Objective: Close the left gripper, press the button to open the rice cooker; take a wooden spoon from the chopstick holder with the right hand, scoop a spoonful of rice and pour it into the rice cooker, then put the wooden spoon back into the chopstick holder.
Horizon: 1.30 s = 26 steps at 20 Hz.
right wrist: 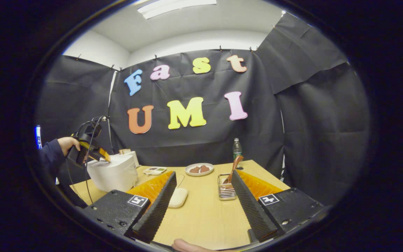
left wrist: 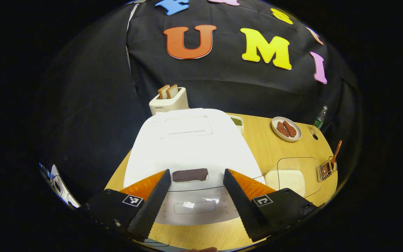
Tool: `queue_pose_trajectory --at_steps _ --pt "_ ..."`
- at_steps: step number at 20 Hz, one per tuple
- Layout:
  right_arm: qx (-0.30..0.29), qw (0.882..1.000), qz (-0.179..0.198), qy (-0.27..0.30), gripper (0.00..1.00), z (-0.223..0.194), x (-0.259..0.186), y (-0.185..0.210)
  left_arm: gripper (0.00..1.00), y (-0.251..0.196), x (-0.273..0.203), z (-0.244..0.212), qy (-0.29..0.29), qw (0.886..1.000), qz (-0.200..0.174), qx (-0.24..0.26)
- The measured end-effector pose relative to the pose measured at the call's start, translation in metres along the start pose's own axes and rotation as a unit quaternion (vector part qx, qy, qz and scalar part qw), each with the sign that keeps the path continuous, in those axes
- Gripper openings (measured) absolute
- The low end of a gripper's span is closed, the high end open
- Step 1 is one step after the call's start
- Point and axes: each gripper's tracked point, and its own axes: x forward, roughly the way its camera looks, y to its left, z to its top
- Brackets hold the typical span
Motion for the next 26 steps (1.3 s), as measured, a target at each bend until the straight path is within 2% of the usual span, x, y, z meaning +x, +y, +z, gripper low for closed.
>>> queue_pose_trajectory --at_steps 1,7,12,13,14,15,18,22,23,24,25,26 --pt "-0.001 1.000 0.000 0.000 0.99 0.000 -0.001 0.000 0.98 0.000 0.002 -0.001 -0.001 1.000 -0.002 0.001" --pt "0.003 1.000 0.000 0.001 0.99 -0.003 -0.003 0.000 0.99 0.003 0.009 0.005 -0.020 1.000 0.000 -0.009" --pt "-0.003 1.000 -0.010 -0.005 0.99 0.001 -0.005 -0.006 0.98 0.006 0.016 0.019 -0.093 0.995 0.015 -0.011" --pt "-0.003 1.000 -0.014 -0.009 0.99 0.003 -0.004 -0.010 1.00 0.007 0.013 0.019 -0.107 0.994 0.016 -0.012" --pt "-0.002 1.000 -0.017 -0.011 0.96 0.003 -0.002 -0.012 0.96 0.006 0.007 0.021 -0.124 0.992 0.014 -0.022" --pt "0.000 1.000 -0.019 -0.009 0.99 0.001 -0.001 -0.012 0.95 0.003 0.000 0.024 -0.139 0.990 0.007 -0.035" --pt "0.005 1.000 -0.025 0.000 0.99 -0.005 0.003 -0.015 0.95 0.002 -0.031 0.029 -0.185 0.981 -0.002 -0.055" --pt "0.001 1.000 -0.029 0.000 0.99 0.000 0.003 -0.012 0.93 -0.032 -0.092 0.030 -0.250 0.965 -0.064 -0.052" --pt "-0.003 1.000 -0.031 -0.005 0.96 0.005 0.002 -0.011 0.92 -0.033 -0.104 0.027 -0.257 0.963 -0.068 -0.049" --pt "-0.007 0.999 -0.033 -0.011 0.99 0.011 0.001 -0.010 0.92 -0.034 -0.120 0.022 -0.266 0.961 -0.069 -0.041" --pt "-0.010 0.999 -0.035 -0.019 0.96 0.017 -0.002 -0.010 0.92 -0.035 -0.134 0.019 -0.277 0.958 -0.070 -0.036" --pt "-0.012 0.999 -0.037 -0.024 0.99 0.022 -0.003 -0.009 0.92 -0.038 -0.150 0.015 -0.291 0.953 -0.076 -0.032"
